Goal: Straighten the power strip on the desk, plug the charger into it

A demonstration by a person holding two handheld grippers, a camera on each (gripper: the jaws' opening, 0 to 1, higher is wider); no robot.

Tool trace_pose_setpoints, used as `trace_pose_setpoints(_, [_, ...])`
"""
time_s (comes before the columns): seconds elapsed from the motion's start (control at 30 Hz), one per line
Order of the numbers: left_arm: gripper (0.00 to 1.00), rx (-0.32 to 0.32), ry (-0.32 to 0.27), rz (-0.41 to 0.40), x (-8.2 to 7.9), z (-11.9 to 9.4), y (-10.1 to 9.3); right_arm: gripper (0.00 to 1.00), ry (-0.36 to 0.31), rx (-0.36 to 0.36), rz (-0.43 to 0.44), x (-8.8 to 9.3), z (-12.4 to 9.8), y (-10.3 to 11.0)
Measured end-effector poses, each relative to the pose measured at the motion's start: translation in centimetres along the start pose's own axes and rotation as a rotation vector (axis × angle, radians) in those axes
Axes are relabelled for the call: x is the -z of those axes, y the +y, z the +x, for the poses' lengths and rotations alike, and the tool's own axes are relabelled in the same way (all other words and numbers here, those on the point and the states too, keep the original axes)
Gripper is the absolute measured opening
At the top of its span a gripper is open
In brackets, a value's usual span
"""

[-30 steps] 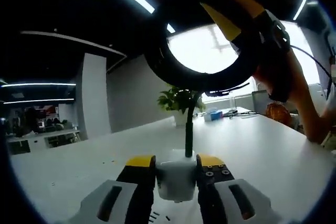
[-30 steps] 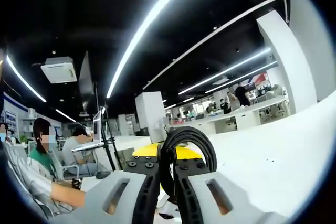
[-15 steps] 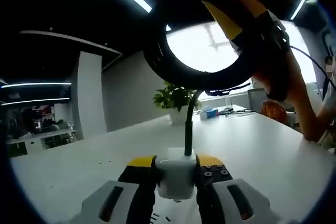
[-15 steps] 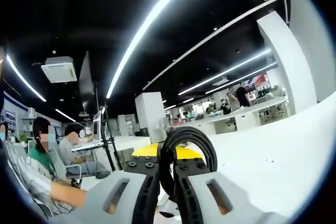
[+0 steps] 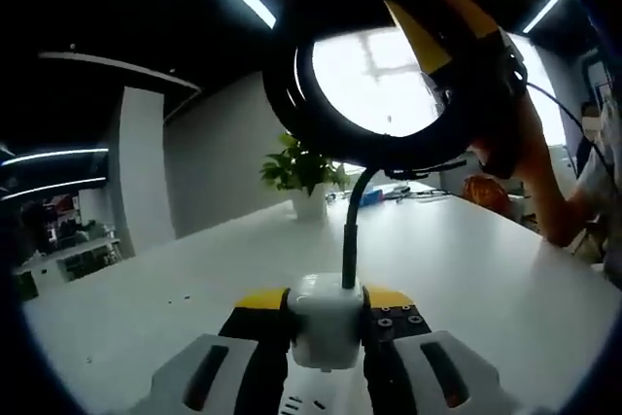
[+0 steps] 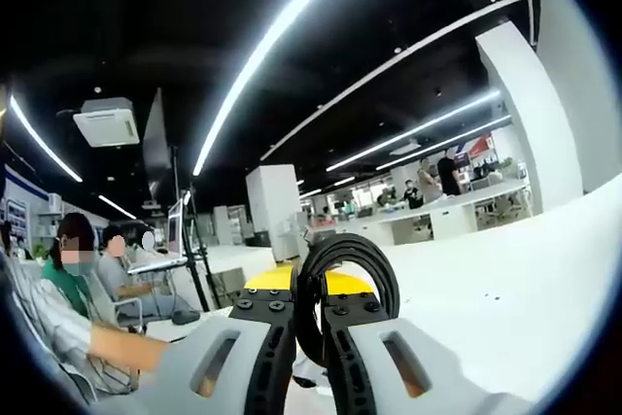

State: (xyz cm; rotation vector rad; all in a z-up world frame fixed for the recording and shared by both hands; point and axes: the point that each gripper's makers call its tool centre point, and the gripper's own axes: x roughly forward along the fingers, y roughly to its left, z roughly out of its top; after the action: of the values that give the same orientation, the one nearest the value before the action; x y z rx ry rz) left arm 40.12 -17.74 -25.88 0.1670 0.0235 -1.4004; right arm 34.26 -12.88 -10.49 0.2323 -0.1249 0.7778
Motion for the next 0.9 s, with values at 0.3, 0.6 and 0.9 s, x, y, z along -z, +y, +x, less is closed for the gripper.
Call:
trace_pose_setpoints(0.3, [0.27,0.058,0.003,-0.026,0.3,0.3,0.1,0.06,0.026,0.012,-0.014,0.3,0.6,-0.3])
trace_pose_setpoints(0.6, [0.27,0.059,-0.014,-0.028,0.7,0.4,0.5,0.06,0.049,0.015,-0.022,0.9,1.3,-0.5])
trace_pose_setpoints(0.9, [0.27,0.073,-0.021,-0.067,0.8,0.9,0.7,0.06,0.062,0.019,-0.033,1.3,1.5,-0.6])
